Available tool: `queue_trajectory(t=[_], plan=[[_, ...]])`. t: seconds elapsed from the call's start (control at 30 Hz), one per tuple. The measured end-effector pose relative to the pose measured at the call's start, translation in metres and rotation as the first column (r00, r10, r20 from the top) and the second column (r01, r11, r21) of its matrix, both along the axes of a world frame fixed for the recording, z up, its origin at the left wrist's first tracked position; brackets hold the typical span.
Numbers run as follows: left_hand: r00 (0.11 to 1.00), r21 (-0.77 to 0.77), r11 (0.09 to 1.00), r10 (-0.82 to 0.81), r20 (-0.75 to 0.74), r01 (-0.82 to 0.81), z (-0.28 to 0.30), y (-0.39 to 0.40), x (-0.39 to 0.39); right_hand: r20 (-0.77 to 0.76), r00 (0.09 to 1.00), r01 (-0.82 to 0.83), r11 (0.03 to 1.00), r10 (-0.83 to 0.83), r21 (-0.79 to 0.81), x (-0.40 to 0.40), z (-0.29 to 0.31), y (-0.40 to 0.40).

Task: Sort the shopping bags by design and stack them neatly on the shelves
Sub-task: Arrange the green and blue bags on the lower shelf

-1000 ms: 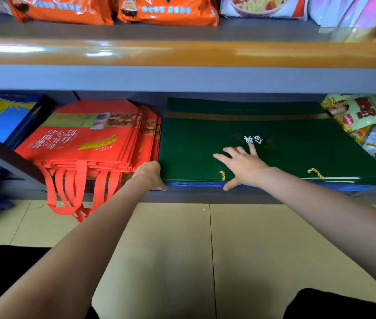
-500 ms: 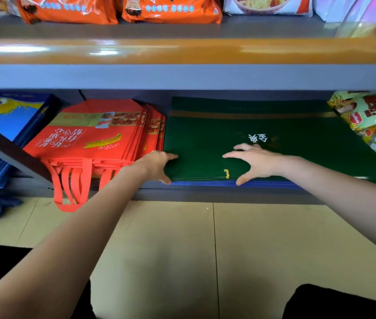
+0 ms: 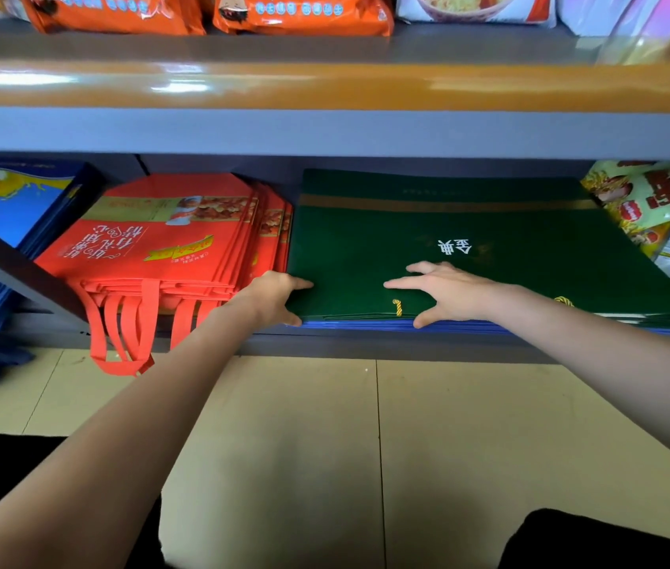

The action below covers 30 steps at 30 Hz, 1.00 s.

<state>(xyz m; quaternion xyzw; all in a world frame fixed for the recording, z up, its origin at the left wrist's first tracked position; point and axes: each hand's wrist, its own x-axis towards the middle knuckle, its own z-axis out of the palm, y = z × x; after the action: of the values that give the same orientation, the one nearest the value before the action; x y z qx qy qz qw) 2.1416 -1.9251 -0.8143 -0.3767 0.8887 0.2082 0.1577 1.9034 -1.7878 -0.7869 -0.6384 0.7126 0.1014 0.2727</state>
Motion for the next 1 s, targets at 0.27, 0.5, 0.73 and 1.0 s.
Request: queue_trajectory(t=[0.27, 0.5, 0.73, 1.0], plan=[[0.992, 0.046, 0.998, -0.025, -0.125, 0.031, 0.055, -0.013, -0.009, 0.04, 0.999, 0.025, 0.999, -0.024, -0.043, -0.011, 0.015, 0.008], [0.996, 0.071, 0.993, -0.089, -0.032, 0.091, 0.041, 0.011, -0.036, 0.037, 0.994, 0.109, 0.99, -0.106, -0.089, -0.034, 0.026, 0.035], [0.952, -0.015, 0.997, -0.069, 0.299, 0.077, 0.032, 0.027, -0.06, -0.096, 0.96, 0.258, 0.963, -0.265, -0.077, -0.086, 0.032, 0.081], [0.953, -0.113, 0.971, -0.18, 0.245, 0.212, 0.036, 0.071, -0.103, 0.024, 0.916, 0.402, 0.91, -0.401, -0.099, -0.14, 0.008, 0.13]])
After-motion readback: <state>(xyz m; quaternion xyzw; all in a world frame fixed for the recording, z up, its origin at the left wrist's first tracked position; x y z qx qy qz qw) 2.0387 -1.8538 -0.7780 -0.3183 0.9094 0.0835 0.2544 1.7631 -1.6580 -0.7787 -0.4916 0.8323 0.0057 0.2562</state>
